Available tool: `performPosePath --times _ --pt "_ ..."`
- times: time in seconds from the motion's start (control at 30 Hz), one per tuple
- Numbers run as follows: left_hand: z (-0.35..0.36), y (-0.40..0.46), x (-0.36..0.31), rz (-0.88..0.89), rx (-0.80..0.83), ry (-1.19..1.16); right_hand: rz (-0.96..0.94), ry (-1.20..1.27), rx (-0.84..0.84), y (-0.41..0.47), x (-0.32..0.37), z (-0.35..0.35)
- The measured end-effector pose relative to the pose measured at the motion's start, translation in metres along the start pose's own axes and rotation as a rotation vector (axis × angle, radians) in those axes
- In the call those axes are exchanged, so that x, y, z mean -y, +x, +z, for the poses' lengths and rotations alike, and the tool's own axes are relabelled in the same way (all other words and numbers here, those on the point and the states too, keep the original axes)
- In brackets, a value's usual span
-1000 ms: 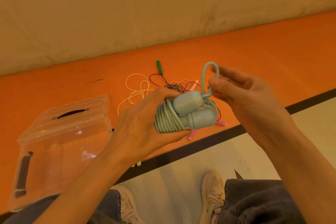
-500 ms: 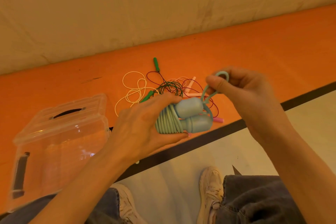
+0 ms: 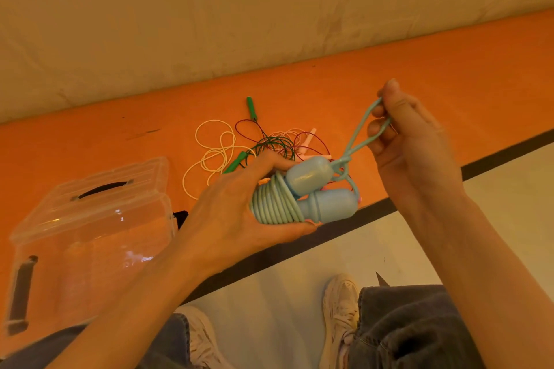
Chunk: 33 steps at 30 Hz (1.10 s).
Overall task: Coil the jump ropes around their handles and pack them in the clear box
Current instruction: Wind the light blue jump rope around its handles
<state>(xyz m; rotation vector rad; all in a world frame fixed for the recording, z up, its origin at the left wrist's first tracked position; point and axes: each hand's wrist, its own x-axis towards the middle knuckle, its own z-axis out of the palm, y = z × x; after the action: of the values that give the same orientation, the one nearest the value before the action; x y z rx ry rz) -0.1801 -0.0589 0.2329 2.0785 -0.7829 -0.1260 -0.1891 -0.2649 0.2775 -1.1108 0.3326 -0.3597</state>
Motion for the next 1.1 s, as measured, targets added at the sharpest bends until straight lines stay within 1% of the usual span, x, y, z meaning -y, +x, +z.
performPosePath --times 0.07,0.13,0.2,0.27,0.3,0.33,0.4,0.47,0.57,0.67,0.8,0.93,1.1 --pt "-0.003 -0.003 0.003 -0.017 -0.02 -0.012 -0.017 -0.045 0.06 -0.001 -0.001 0.001" --pt "-0.005 -0.007 0.006 -0.038 -0.042 0.009 -0.007 -0.159 0.117 -0.002 0.0 0.001" --pt "-0.005 -0.011 0.008 -0.056 -0.047 0.063 0.082 -0.249 0.155 -0.001 0.001 0.001" --pt "-0.002 -0.013 0.01 -0.055 -0.035 0.115 0.238 -0.3 0.207 -0.001 0.0 0.001" --pt "0.0 -0.013 0.01 -0.053 -0.026 0.137 0.288 -0.357 0.245 -0.001 0.0 0.0" --pt "0.0 -0.013 0.01 -0.053 -0.018 0.154 0.3 -0.445 0.288 -0.001 0.0 -0.001" --pt "0.001 -0.012 0.011 -0.053 -0.025 0.177 0.253 -0.64 0.361 -0.001 0.003 -0.004" --pt "0.0 -0.01 0.011 -0.036 -0.041 0.228 0.202 -0.807 0.397 -0.002 0.006 -0.006" --pt "0.002 -0.009 0.011 0.0 -0.022 0.304 0.16 -0.974 0.42 -0.002 0.001 -0.008" --pt "0.005 -0.008 0.012 -0.005 0.011 0.28 0.02 -0.964 0.369 0.0 -0.008 -0.006" --pt "0.004 -0.005 0.011 -0.047 0.025 0.248 -0.143 -0.844 0.218 0.003 -0.012 -0.002" --pt "0.006 -0.005 0.008 -0.084 0.019 0.146 -0.168 -0.777 0.124 0.005 -0.012 -0.004" --pt "0.006 0.0 0.005 -0.161 -0.022 -0.118 -0.165 -0.628 0.019 0.01 -0.01 -0.009"
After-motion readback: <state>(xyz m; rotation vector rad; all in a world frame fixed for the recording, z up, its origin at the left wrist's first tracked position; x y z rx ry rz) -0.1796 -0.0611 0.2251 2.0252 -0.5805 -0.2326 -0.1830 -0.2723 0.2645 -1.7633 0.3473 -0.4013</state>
